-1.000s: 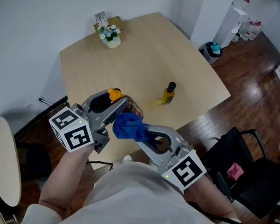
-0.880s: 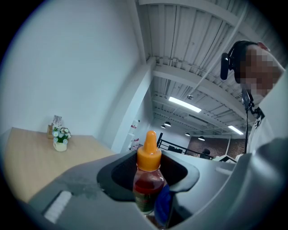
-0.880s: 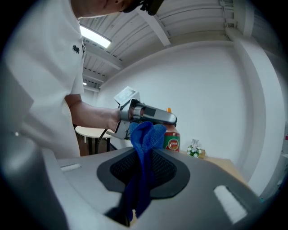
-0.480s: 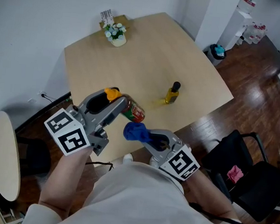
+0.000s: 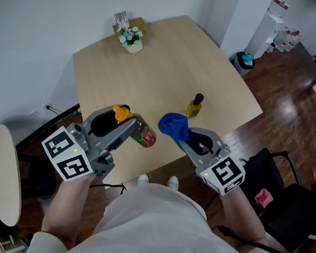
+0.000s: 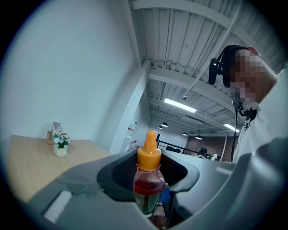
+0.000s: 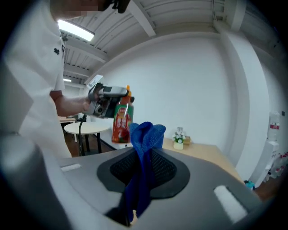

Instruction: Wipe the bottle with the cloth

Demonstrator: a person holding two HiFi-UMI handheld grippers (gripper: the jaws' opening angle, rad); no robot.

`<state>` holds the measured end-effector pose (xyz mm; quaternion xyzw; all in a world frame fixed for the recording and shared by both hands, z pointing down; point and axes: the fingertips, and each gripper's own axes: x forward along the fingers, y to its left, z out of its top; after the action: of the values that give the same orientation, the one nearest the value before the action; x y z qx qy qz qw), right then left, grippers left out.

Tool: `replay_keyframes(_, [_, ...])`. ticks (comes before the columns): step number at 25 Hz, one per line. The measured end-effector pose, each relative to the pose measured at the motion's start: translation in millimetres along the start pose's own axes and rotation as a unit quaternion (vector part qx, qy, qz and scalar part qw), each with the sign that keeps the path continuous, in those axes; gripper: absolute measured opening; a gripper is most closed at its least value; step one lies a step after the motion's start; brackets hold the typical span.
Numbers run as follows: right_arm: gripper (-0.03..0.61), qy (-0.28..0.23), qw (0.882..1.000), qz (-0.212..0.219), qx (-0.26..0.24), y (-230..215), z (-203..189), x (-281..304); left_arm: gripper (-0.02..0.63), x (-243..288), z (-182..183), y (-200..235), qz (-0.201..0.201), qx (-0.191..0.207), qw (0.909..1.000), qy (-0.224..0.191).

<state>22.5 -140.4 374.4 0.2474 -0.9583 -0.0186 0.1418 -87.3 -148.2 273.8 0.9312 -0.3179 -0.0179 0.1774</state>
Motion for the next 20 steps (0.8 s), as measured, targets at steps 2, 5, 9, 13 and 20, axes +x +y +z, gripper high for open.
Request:
replay_keyframes(2, [0.083,-0.042,0.999,0.004,-0.018,-0.1,42.6,2.2,0.161,1.7,-4.4,-0.2,-0.009,-0.003,0.9999,0.009])
replay_keyframes(5, [0.083,-0.089,0.996,0.018,-0.021,8.0,89.7,9.4,0.161,3.7,-8.6,-0.7,-0.02,-0.007,0.9996,0.018])
replay_keyframes(9, [0.083,-0.073,0.997,0.032,-0.022,16.7,87.6,24.1,0.161,4.4,-7.7,-3.2,-0.029,-0.006,0.9994,0.017])
replay_keyframes(13, [0.083,-0.025,0.999,0.035,0.01,14.8,45.3,30.7,0.161,3.1,-5.2,-3.2,-0.025,-0.008,0.9996,0.01])
replay_keyframes(20, [0.083,0.019,0.993,0.032,0.108,11.7,-22.5,36.8,0.161,-0.6,10.8,-7.0,-0.019,-0.007,0.9997,-0.014])
